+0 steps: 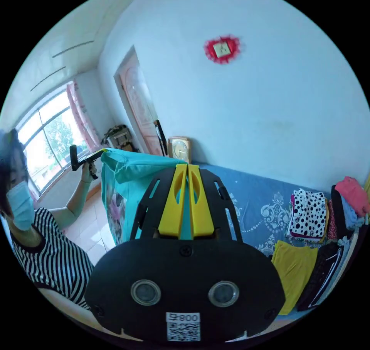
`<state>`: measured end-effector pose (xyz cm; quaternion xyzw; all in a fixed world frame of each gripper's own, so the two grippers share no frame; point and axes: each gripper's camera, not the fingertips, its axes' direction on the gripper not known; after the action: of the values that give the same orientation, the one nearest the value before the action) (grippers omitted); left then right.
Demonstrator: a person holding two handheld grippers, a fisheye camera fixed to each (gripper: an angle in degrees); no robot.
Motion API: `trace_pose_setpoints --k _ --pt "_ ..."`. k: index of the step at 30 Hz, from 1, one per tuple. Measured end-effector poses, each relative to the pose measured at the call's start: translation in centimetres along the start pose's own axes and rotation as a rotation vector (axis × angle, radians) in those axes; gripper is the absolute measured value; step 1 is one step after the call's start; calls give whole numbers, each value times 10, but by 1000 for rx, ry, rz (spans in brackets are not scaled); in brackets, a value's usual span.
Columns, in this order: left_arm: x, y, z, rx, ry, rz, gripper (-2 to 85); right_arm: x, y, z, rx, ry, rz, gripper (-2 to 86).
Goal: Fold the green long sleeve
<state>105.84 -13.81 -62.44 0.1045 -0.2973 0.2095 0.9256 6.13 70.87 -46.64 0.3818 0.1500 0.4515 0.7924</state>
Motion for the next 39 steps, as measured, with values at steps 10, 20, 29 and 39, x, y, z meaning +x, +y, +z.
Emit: trace_pose_setpoints --k 10,20,29,39 --pt "-163 137 395 -612 -32 -381 26 244 27 394 -589 115 423 32" --pt "-227 384 381 -818 36 -508 118 278 227 390 -578 120 567 84" --pt "-238 486 408 -1076 -93 -399 32 260 312 460 -770 271 627 49" --pt "-358 460 328 -869 -375 -371 14 282 256 422 -854 547 364 9"
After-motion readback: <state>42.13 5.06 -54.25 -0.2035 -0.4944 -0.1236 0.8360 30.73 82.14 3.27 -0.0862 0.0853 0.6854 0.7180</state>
